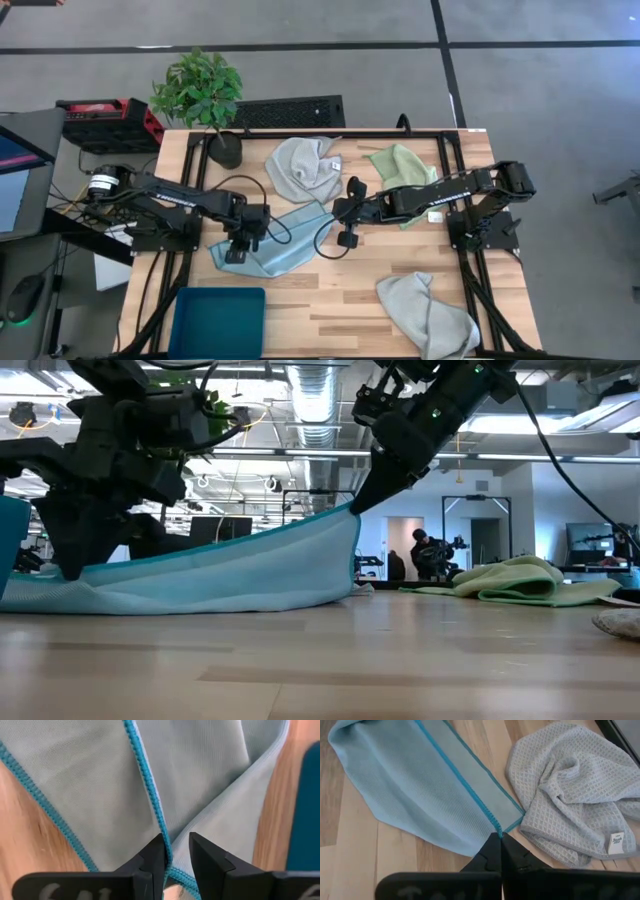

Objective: Fold microfiber towels
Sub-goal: Fold the blue microfiber cloth

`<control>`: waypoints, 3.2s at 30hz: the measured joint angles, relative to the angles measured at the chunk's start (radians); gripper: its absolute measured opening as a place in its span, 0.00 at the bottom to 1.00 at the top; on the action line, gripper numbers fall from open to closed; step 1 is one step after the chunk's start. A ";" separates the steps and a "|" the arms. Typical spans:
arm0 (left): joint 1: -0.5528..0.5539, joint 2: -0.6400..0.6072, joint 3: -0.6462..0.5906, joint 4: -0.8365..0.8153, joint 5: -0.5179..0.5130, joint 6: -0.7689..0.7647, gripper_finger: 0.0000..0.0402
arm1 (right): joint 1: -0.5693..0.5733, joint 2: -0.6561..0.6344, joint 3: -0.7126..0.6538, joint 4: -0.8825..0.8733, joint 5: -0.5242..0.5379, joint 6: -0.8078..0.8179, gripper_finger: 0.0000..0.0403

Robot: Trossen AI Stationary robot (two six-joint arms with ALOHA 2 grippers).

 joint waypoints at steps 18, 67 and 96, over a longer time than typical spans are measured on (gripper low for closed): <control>-0.009 0.000 -0.024 0.014 -0.083 0.017 0.02 | 0.000 0.000 0.000 0.000 0.010 -0.027 0.02; 0.194 0.000 0.930 -0.212 -1.110 0.352 0.00 | -0.114 -0.373 0.303 -0.146 0.761 -0.462 0.00; -0.202 0.000 0.512 -0.466 -0.545 -0.344 0.00 | 0.227 -0.060 0.301 -0.883 0.299 0.437 0.00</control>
